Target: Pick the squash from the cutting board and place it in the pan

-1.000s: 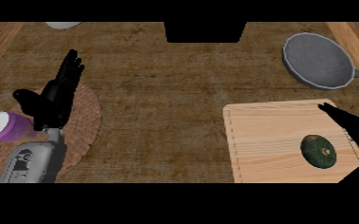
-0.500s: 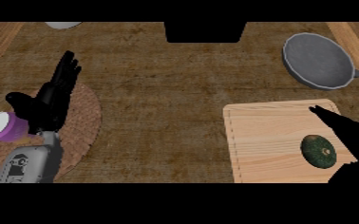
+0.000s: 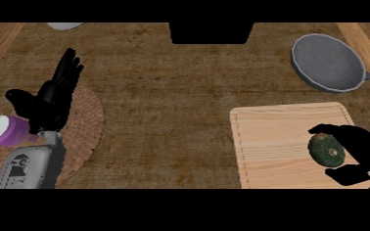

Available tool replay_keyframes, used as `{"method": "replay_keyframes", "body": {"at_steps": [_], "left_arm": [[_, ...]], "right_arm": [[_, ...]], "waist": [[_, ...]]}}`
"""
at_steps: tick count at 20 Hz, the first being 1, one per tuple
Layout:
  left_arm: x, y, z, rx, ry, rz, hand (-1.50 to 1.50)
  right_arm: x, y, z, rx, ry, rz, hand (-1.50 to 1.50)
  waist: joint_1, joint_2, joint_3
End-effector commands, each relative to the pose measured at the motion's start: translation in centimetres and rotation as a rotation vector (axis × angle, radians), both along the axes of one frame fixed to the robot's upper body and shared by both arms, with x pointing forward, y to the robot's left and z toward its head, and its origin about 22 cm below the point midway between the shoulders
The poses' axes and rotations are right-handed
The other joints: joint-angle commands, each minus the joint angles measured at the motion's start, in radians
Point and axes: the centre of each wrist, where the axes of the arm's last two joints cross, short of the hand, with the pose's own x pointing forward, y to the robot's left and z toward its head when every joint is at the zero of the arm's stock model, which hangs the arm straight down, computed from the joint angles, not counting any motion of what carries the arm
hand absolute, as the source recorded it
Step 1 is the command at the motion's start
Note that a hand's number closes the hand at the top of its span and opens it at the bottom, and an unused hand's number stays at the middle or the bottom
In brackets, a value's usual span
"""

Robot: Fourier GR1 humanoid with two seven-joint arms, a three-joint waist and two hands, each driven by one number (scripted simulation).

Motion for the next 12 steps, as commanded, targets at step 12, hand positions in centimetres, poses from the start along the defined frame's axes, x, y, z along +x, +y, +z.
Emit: {"method": "replay_keyframes", "body": {"at_steps": [12], "left_arm": [[0.7,0.7,-1.1,-0.006,-0.005,0.003,0.00]], "right_arm": [[-1.4,0.9,-1.6,-0.026,-0.158,0.054,1.50]], "waist": [[-0.008,0.000,0.000]]}}
